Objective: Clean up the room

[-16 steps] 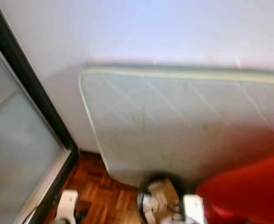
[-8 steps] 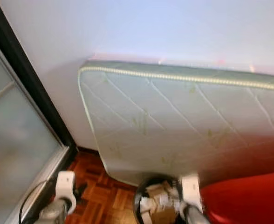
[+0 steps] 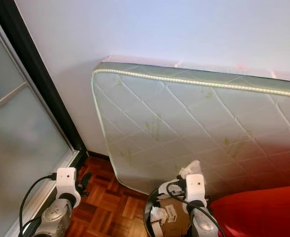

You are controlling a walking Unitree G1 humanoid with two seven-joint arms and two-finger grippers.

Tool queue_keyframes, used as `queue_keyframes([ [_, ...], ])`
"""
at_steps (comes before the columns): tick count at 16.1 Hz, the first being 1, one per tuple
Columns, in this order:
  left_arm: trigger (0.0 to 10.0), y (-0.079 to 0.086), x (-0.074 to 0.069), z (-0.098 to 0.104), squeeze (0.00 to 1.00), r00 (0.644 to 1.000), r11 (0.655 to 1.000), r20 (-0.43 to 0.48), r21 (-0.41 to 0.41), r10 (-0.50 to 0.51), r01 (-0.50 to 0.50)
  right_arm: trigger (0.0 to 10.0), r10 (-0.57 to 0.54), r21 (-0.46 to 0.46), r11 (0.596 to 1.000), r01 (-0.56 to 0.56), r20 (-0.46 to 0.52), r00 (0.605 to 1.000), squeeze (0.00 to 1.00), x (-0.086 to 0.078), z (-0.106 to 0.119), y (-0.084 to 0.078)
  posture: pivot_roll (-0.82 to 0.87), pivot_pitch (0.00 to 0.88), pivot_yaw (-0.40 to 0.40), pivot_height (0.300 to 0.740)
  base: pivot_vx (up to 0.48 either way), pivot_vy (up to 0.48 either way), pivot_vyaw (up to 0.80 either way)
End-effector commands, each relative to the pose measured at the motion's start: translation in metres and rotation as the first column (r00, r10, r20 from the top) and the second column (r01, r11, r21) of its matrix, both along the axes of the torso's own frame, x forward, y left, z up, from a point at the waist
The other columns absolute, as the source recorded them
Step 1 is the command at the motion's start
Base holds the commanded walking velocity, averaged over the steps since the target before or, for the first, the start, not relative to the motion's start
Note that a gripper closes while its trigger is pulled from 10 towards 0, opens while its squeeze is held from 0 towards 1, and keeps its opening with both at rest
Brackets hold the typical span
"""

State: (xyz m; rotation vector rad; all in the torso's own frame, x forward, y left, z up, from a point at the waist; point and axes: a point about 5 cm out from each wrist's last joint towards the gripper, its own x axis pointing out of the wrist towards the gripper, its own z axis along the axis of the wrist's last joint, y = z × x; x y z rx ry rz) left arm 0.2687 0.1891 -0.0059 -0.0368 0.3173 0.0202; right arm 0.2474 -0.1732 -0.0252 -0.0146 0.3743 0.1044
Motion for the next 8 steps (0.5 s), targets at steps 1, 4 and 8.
queue_keyframes([
  [1,10.0,-0.0001,-0.0018,-0.0010,0.00,1.000,1.000,0.003,0.000,0.004,-0.004,10.0,0.010,0.008,1.000,-0.010,0.004,1.000,0.00,-0.0003,-0.0001,0.0031,-0.01,0.043,0.032,0.732,0.000,0.000,0.00],
  [4,10.0,-0.0006,0.0006,0.0025,0.00,1.000,1.000,0.024,-0.003,0.007,-0.007,10.0,0.029,0.007,1.000,-0.029,-0.018,0.999,0.00,-0.0018,-0.0025,0.0063,-0.01,0.050,0.033,0.717,0.000,0.000,0.00],
  [8,10.0,-0.0046,0.0047,0.0060,0.00,0.999,1.000,0.038,-0.009,-0.002,0.003,10.0,0.039,-0.001,0.999,-0.039,-0.028,0.999,0.00,-0.0025,-0.0037,0.0074,-0.01,0.052,0.033,0.667,0.000,0.000,0.00],
])
